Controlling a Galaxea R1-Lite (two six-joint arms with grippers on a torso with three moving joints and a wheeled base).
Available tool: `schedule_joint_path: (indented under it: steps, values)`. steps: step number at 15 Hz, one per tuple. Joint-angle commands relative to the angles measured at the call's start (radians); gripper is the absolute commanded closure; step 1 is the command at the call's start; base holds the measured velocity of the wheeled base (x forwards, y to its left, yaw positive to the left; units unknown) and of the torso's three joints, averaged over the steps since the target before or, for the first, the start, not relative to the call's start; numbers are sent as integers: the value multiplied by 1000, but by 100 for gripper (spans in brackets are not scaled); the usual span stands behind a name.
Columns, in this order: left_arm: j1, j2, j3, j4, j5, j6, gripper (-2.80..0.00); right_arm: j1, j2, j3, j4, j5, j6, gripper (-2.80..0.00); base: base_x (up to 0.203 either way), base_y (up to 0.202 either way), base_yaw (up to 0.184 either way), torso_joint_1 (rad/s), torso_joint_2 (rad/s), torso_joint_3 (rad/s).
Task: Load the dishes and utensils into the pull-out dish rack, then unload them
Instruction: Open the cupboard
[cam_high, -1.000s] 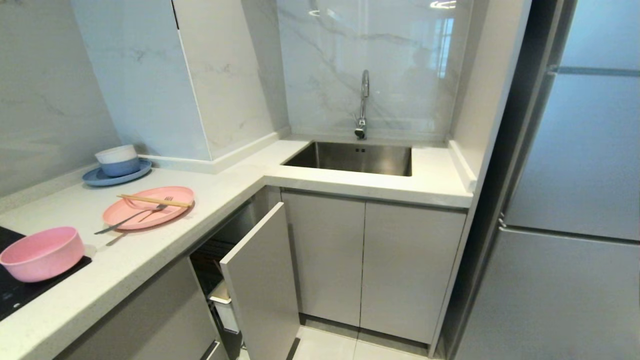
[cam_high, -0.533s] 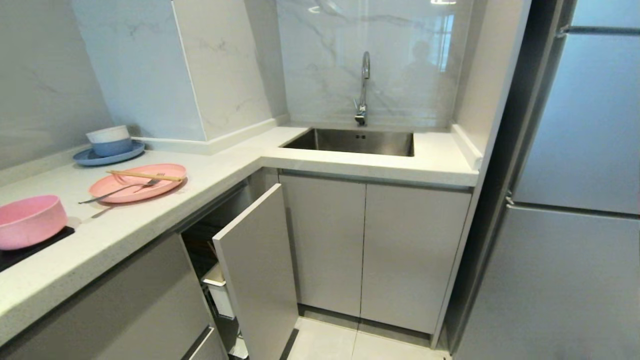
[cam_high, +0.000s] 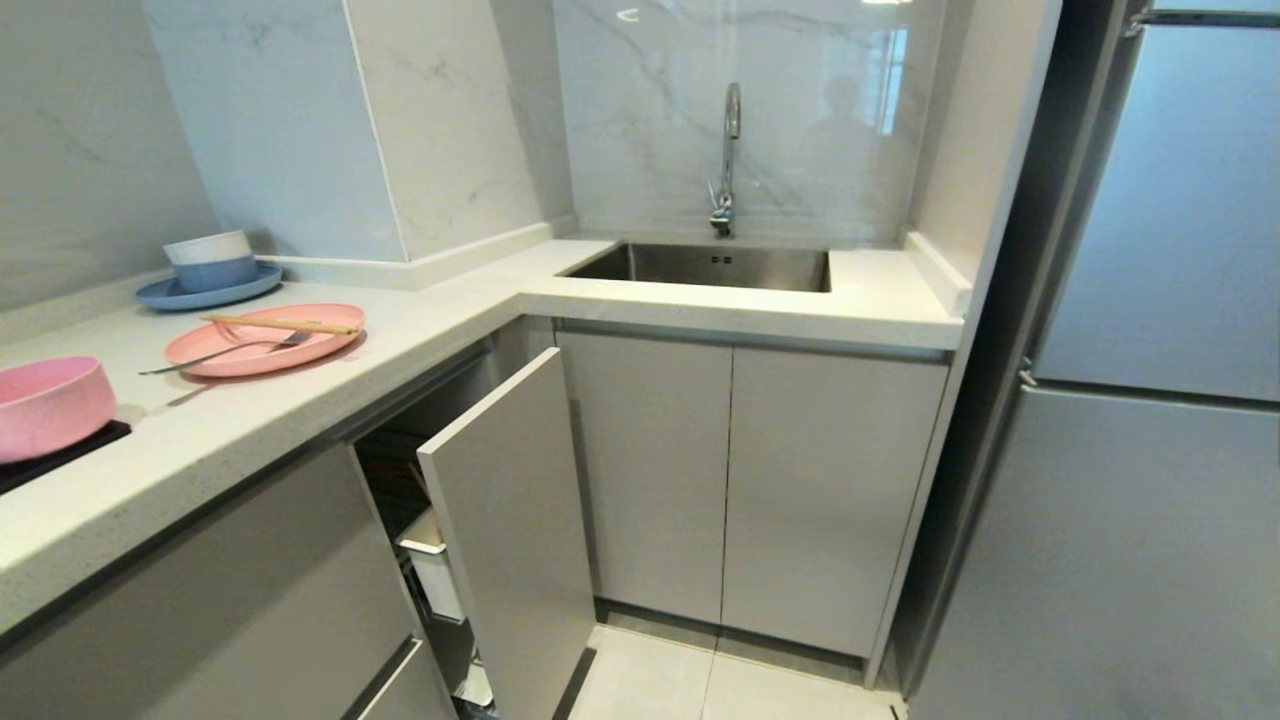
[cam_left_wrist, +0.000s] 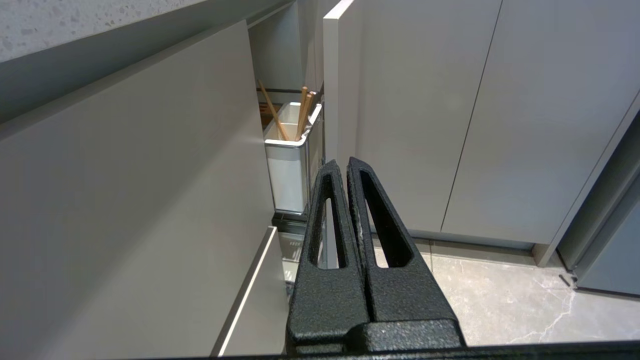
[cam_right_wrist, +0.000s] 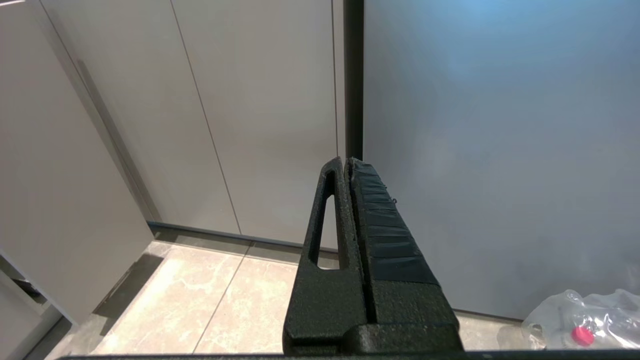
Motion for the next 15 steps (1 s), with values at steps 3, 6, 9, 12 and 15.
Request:
schedule_joint_path:
  steps: [3,6,9,12,15]
  values:
    - [0,0,-25,-34,0,9,0,0,0,2,1,0,0,0,0,0,0,0,0,0]
    - [0,23,-255,-35,2,11,0,0,0,2,1,0,0,0,0,0,0,0,0,0]
    - [0,158,-651,90,27,12,0,0,0,2,0,0,0,0,0,0,0,0,0,0]
    - [-3,439,-1086,255,72,13,0,0,0,2,1,0,0,0,0,0,0,0,0,0]
    - [-5,747,-1377,341,91,14,0,0,0,2,1,0,0,0,0,0,0,0,0,0]
